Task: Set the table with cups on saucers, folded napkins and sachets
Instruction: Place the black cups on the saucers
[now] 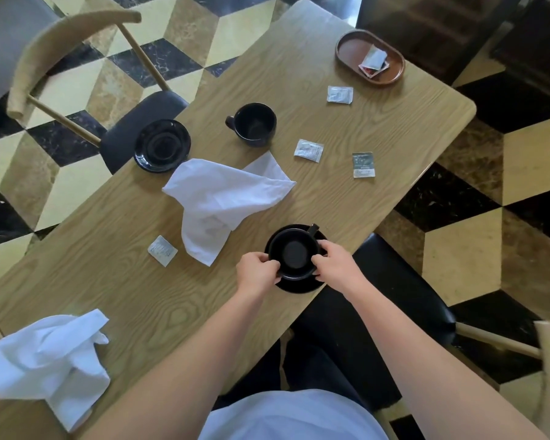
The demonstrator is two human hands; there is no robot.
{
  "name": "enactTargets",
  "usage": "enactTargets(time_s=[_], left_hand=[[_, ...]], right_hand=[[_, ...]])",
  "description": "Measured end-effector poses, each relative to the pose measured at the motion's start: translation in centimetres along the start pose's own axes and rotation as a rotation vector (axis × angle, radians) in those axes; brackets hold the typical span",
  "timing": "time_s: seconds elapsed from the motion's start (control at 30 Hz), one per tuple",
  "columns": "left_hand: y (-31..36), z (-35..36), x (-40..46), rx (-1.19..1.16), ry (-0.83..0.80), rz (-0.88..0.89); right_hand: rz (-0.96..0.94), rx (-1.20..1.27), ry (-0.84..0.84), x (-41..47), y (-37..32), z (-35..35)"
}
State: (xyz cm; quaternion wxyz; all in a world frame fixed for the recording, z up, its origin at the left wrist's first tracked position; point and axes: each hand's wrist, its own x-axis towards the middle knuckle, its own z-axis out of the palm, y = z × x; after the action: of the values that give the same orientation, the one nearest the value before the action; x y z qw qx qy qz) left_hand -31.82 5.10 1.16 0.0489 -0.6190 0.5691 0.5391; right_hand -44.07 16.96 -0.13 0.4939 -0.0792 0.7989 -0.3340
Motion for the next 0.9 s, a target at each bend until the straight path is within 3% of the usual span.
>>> enactTargets(time_s=[0.9], left_hand=[[-0.5,-0.2,1.4,-0.043,-0.165,-0.027]], right_hand=[[0.074,0.045,-0.045,-0.5,0.3,-0.7]])
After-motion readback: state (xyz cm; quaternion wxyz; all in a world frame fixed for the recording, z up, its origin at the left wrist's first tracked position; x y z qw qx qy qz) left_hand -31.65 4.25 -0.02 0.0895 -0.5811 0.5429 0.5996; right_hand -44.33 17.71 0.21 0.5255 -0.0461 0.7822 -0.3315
